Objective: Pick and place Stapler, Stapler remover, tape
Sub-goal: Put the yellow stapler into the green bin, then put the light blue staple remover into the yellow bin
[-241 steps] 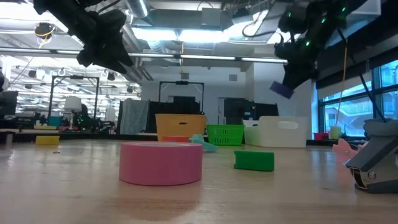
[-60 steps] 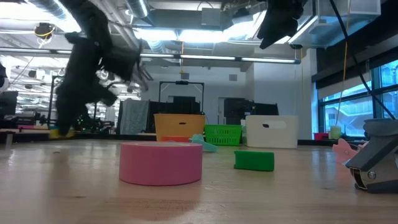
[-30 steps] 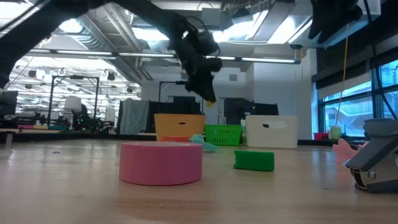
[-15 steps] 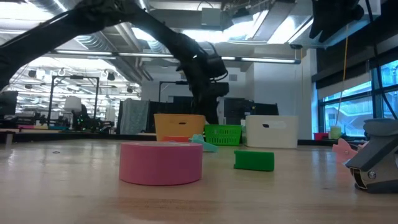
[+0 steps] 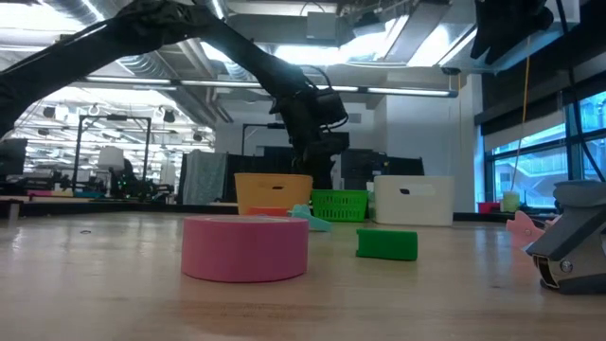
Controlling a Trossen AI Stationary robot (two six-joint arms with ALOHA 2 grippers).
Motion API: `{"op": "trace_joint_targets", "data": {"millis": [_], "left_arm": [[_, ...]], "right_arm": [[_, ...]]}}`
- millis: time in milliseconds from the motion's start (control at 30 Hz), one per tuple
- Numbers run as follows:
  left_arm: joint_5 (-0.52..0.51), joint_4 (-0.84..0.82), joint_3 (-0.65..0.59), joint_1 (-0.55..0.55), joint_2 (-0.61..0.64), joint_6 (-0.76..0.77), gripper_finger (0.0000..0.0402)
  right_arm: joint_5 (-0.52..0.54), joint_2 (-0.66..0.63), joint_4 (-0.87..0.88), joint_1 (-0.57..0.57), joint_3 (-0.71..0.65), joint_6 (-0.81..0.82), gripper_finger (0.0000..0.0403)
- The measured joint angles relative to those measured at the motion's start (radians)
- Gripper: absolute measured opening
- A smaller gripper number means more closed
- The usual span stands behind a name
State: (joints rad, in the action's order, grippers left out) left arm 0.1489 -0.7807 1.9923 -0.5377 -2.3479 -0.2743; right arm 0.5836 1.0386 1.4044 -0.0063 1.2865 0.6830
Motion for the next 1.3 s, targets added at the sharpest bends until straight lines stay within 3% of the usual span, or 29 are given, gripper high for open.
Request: {"op": "trace_joint_targets", "data": {"millis": [233, 400, 567, 733, 900, 1100, 1300], "left_arm": [[-0.007, -0.001, 0.000, 0.000, 0.000, 0.000, 0.0181], [-0.006, -0.008, 0.001, 0.001, 0.006, 0.001, 0.0231], [0.037, -0.145, 0.096, 0.013, 0.036, 0.060, 0.0242], [0.236, -0.332, 0.148, 0.071, 0.060, 0.094, 0.0238], [0.196, -0.484, 0.138, 0.189, 0.073, 0.043, 0.0232], [0.113, -0.451, 0.036, 0.329, 0.073, 0.040, 0.0230], [0.105, -0.420, -0.041, 0.373, 0.072, 0.035, 0.0230]], "right_arm": [[0.000, 0.000, 0.000, 0.000, 0.000, 0.000, 0.0263], [0.000, 0.000, 0.000, 0.000, 0.000, 0.000, 0.0263], [0.000, 0.001, 0.000, 0.000, 0.000, 0.002, 0.0263], [0.000, 0.001, 0.000, 0.000, 0.000, 0.017, 0.0263], [0.001, 0.001, 0.002, 0.000, 0.000, 0.017, 0.0263], [0.006, 0.002, 0.002, 0.000, 0.000, 0.017, 0.0263], [0.008, 0.002, 0.001, 0.000, 0.000, 0.016, 0.0263]]}}
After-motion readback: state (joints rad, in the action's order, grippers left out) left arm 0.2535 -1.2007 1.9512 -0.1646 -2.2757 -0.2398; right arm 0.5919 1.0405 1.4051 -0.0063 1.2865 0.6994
